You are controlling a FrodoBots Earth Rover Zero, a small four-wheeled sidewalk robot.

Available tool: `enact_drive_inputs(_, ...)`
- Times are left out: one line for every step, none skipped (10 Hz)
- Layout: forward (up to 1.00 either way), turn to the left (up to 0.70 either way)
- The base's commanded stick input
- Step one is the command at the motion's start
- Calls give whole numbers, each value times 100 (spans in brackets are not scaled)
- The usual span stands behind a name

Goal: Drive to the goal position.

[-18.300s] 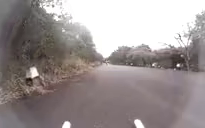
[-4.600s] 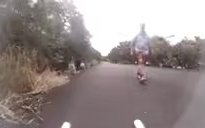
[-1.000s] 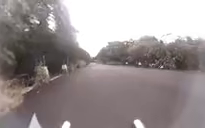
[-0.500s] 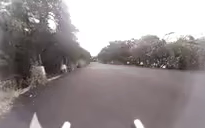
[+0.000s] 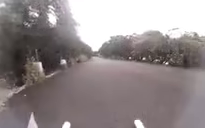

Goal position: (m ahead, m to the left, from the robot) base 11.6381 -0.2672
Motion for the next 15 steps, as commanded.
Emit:
enact_drive_inputs(50, 0)
enact_drive_inputs(50, 0)
enact_drive_inputs(50, 0)
enact_drive_inputs(50, 0)
enact_drive_inputs(50, 0)
enact_drive_inputs(50, 0)
enact_drive_inputs(50, 0)
enact_drive_inputs(50, 0)
enact_drive_inputs(50, 0)
enact_drive_inputs(50, 0)
enact_drive_inputs(50, 0)
enact_drive_inputs(50, 0)
enact_drive_inputs(50, 0)
enact_drive_inputs(50, 0)
enact_drive_inputs(50, 0)
